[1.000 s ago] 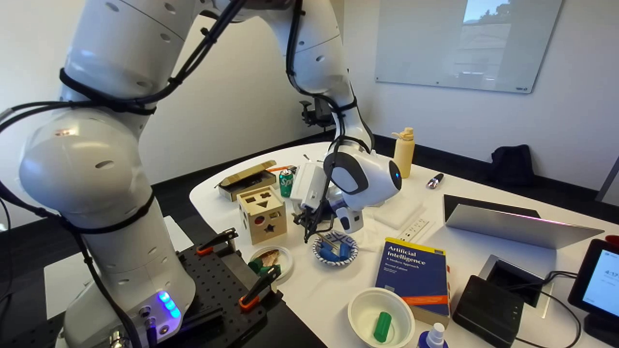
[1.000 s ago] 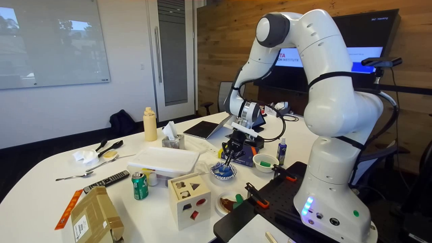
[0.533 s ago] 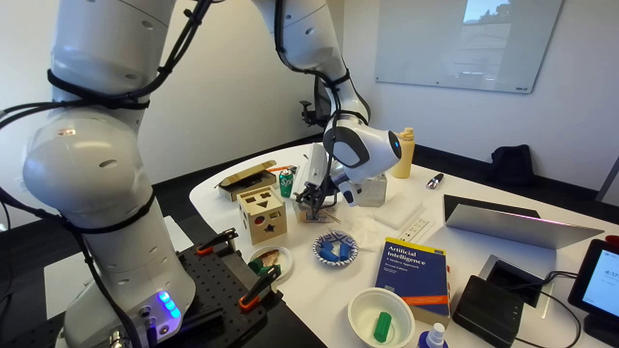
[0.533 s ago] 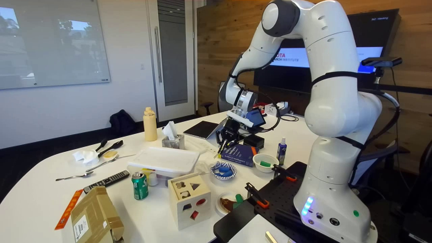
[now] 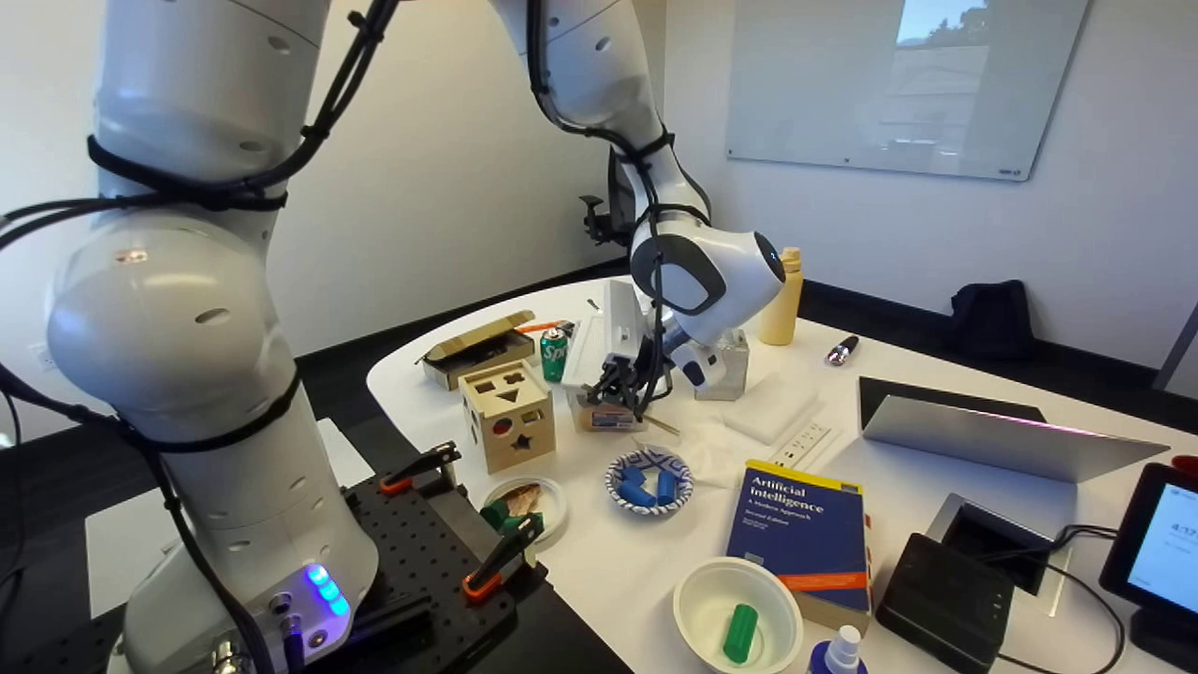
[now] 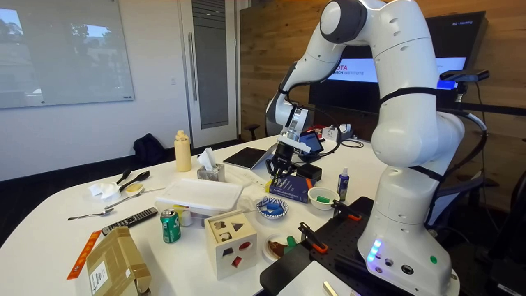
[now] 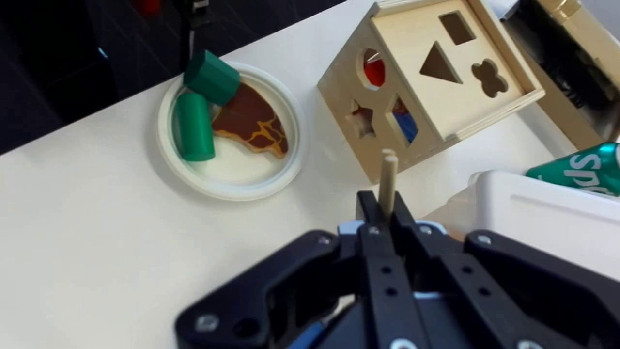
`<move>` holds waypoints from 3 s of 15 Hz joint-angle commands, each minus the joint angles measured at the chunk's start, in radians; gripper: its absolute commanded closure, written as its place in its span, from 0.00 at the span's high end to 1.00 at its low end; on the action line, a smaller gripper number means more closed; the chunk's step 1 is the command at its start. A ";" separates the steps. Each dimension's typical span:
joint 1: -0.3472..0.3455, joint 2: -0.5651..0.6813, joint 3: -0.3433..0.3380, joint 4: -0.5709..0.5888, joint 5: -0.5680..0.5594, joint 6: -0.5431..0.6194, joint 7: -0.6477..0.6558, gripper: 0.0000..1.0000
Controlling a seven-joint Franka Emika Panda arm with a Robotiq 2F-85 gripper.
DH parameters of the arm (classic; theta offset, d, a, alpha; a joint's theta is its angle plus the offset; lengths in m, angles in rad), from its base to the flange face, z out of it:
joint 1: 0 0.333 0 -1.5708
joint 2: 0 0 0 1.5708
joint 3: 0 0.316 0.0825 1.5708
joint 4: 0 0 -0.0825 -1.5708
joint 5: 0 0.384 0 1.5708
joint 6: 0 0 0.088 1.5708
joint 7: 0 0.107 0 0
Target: Stir the contents in the bowl
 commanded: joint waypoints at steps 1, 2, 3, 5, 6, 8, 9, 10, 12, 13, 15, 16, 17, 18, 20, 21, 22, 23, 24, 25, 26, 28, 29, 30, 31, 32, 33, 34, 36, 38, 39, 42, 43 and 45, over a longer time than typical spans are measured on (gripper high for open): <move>-0.015 0.079 -0.001 0.048 -0.067 0.037 -0.024 0.02; -0.020 0.100 0.004 0.062 -0.084 0.051 -0.032 0.02; -0.023 0.119 0.007 0.075 -0.106 0.066 -0.038 0.02; -0.027 0.149 0.013 0.099 -0.143 0.100 -0.045 0.02; -0.032 0.160 0.018 0.109 -0.151 0.126 -0.049 0.02; -0.038 0.190 0.025 0.133 -0.174 0.169 -0.044 0.02; -0.042 0.205 0.031 0.145 -0.185 0.187 -0.042 0.02; -0.047 0.220 0.038 0.158 -0.194 0.207 -0.046 0.02; -0.059 0.247 0.053 0.183 -0.208 0.229 -0.041 0.02; -0.066 0.260 0.059 0.196 -0.213 0.235 -0.041 0.02; -0.077 0.284 0.065 0.220 -0.225 0.243 -0.038 0.02; -0.083 0.295 0.069 0.231 -0.227 0.247 -0.039 0.02; -0.089 0.306 0.071 0.244 -0.231 0.247 -0.036 0.02; -0.093 0.316 0.072 0.254 -0.235 0.246 -0.035 0.02; -0.103 0.337 0.074 0.275 -0.242 0.244 -0.036 0.02; -0.108 0.345 0.076 0.282 -0.244 0.242 -0.037 0.02; -0.111 0.356 0.078 0.290 -0.246 0.242 -0.036 0.02; -0.116 0.366 0.082 0.297 -0.246 0.239 -0.038 0.02; -0.120 0.375 0.085 0.302 -0.247 0.241 -0.040 0.02; -0.125 0.382 0.091 0.306 -0.245 0.242 -0.045 0.02; -0.129 0.388 0.095 0.309 -0.244 0.242 -0.049 0.02; -0.135 0.398 0.102 0.313 -0.244 0.241 -0.050 0.02; -0.138 0.400 0.104 0.313 -0.243 0.238 -0.053 0.02; -0.139 0.402 0.106 0.312 -0.243 0.239 -0.052 0.08; -0.142 0.404 0.109 0.311 -0.242 0.238 -0.054 0.32; -0.146 0.407 0.113 0.309 -0.241 0.235 -0.056 0.33; -0.148 0.410 0.115 0.307 -0.241 0.232 -0.056 0.38; -0.149 0.415 0.116 0.307 -0.242 0.230 -0.054 0.45; -0.153 0.421 0.119 0.304 -0.241 0.228 -0.052 0.61; -0.155 0.422 0.118 0.301 -0.241 0.227 -0.049 0.74; -0.157 0.420 0.118 0.300 -0.241 0.227 -0.049 0.83; -0.154 0.405 0.120 0.292 -0.241 0.228 -0.048 1.00; -0.153 0.400 0.122 0.290 -0.241 0.227 -0.048 1.00; -0.148 0.386 0.125 0.287 -0.242 0.226 -0.045 1.00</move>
